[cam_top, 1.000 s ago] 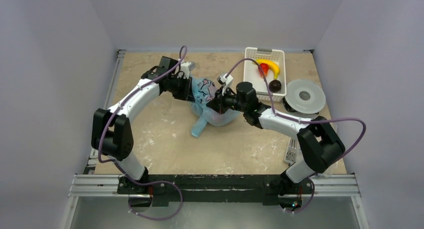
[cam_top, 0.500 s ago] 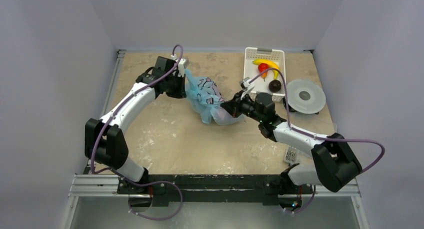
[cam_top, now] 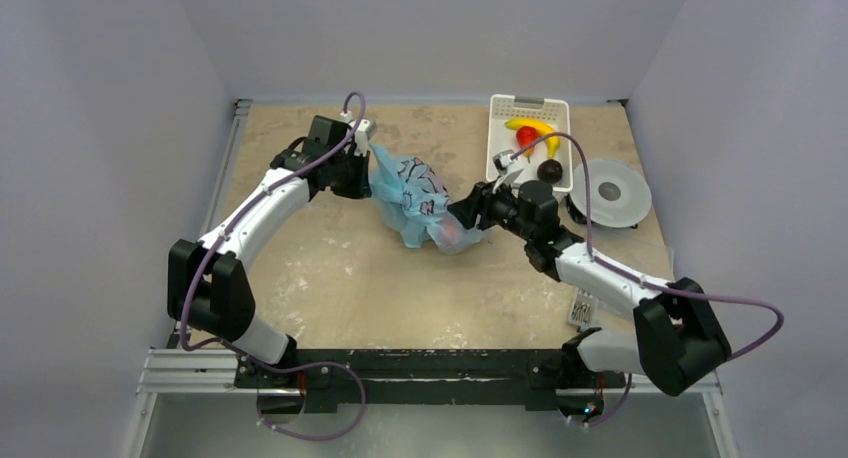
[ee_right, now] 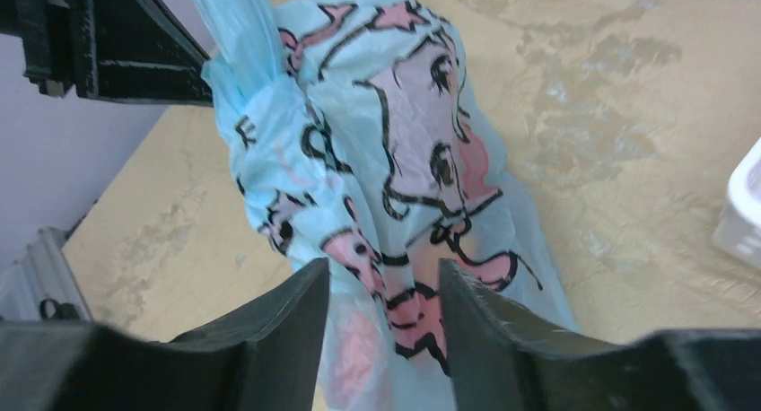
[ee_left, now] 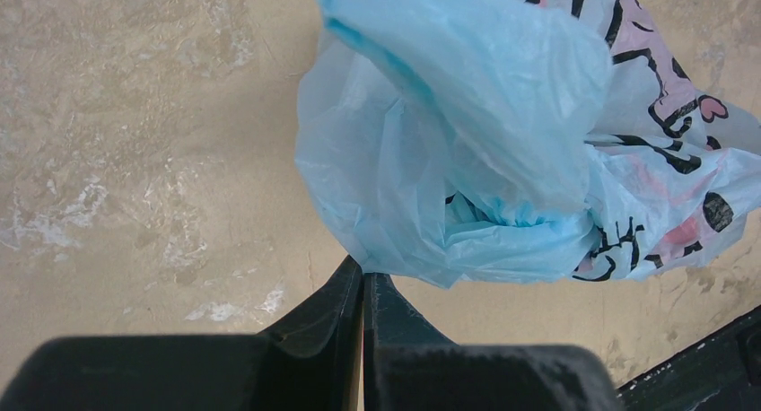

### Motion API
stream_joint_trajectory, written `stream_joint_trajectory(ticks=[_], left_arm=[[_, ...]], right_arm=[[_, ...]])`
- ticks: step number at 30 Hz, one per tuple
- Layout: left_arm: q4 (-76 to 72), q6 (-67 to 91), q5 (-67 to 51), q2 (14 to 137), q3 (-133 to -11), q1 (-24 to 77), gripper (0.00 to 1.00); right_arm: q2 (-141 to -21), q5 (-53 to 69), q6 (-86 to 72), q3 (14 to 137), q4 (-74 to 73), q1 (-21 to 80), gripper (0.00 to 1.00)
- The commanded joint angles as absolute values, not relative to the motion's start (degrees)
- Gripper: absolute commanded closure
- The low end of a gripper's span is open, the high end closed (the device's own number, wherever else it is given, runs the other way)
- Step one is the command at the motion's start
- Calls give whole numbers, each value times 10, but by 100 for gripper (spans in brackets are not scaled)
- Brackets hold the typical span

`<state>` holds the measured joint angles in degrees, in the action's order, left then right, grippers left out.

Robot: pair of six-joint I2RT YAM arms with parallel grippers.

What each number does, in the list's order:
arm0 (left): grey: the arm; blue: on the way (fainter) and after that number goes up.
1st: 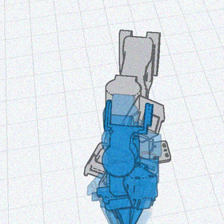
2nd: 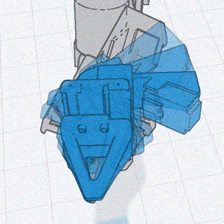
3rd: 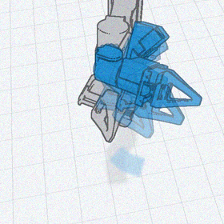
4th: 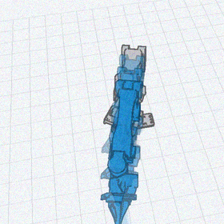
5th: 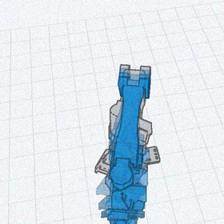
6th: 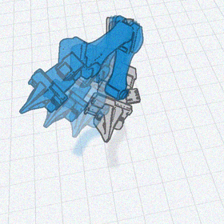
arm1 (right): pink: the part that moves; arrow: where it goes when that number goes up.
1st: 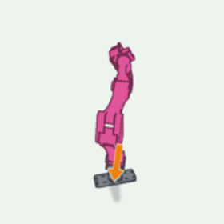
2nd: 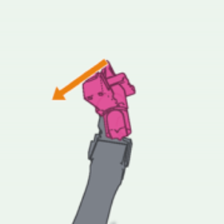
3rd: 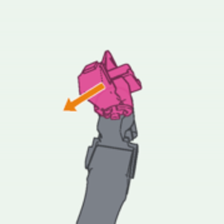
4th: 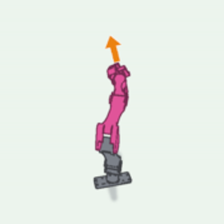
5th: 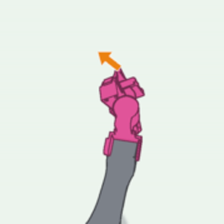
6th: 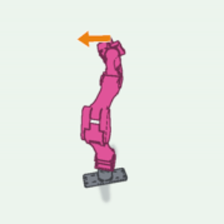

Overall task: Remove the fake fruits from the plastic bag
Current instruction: Untie the plastic bag at the center of the board.

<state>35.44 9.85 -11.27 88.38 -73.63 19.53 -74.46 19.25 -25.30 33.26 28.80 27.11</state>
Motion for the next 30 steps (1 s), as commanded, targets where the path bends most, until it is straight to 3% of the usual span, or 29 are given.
stream_joint_trajectory(ticks=[1, 4, 6, 12, 18, 30], left_arm=[[343, 100, -128, 864, -746, 192, 100], [348, 104, -128, 866, -748, 192, 100], [349, 104, -128, 866, -748, 192, 100], [355, 104, -127, 871, -755, 192, 100], [361, 104, -127, 882, -760, 192, 100], [367, 112, -156, 897, -776, 192, 100]], right_arm=[[-703, 37, -141, 423, 121, 336, 45], [-710, -54, -100, 475, 60, 399, 31], [-726, -102, -98, 510, 30, 428, 26], [-759, -146, -279, 588, -39, 464, 24], [-794, -80, -540, 591, -59, 471, 24], [-854, -180, -654, 651, -146, 511, 16]])
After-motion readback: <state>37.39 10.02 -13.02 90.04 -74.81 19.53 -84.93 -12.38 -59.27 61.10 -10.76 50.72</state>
